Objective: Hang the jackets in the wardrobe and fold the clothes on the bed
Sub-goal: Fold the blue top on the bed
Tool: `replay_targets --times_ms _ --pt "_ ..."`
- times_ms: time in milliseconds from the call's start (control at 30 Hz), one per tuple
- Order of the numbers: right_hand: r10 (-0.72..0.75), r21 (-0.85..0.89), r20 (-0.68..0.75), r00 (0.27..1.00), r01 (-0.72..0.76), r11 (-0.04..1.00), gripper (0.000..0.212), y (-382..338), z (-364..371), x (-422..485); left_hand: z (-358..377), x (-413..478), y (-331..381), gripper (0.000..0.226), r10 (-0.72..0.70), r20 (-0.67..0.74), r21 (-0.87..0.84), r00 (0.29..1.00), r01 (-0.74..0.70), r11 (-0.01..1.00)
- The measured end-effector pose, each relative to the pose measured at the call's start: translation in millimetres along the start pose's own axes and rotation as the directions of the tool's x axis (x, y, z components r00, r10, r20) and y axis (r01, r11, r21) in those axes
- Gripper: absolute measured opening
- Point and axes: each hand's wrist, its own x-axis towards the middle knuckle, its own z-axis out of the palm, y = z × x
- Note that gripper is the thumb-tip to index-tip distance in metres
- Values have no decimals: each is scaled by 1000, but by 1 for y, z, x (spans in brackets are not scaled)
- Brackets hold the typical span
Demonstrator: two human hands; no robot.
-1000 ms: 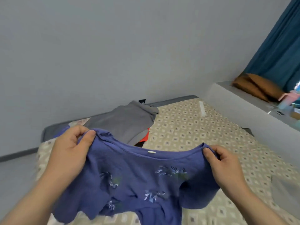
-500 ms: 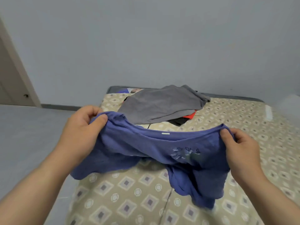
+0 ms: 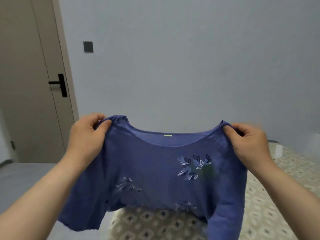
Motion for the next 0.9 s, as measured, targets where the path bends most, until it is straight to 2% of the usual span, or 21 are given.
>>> replay_targets --times_ms 67,167,267,333,467,633,767,900 --pt "-80 -39 -47 996 79 996 27 -25 -27 15 -19 16 35 21 132 -60 29 989 -131 991" --pt "-183 -79 -128 975 173 982 24 -55 -57 38 -37 38 74 6 330 -150 129 932 -312 941" --pt "-240 -107 -165 957 224 969 24 -68 -66 58 -38 59 92 13 412 -192 211 890 -373 904" --pt "-249 -136 -145 958 230 964 24 -66 -61 68 -30 69 88 14 415 -175 227 893 -374 899" --pt "-203 -233 -38 978 189 954 25 -30 -21 71 11 73 35 13 342 -50 270 938 -317 909" --pt "-39 -380 159 986 98 920 25 67 65 41 81 32 -91 10 96 174 321 980 -149 935" --pt "120 -518 345 931 82 851 25 152 136 -4 125 -18 -192 9 -86 341 363 936 -47 930" --pt "293 -596 437 850 30 803 31 232 198 -54 166 -76 -278 8 -227 426 389 876 49 920"
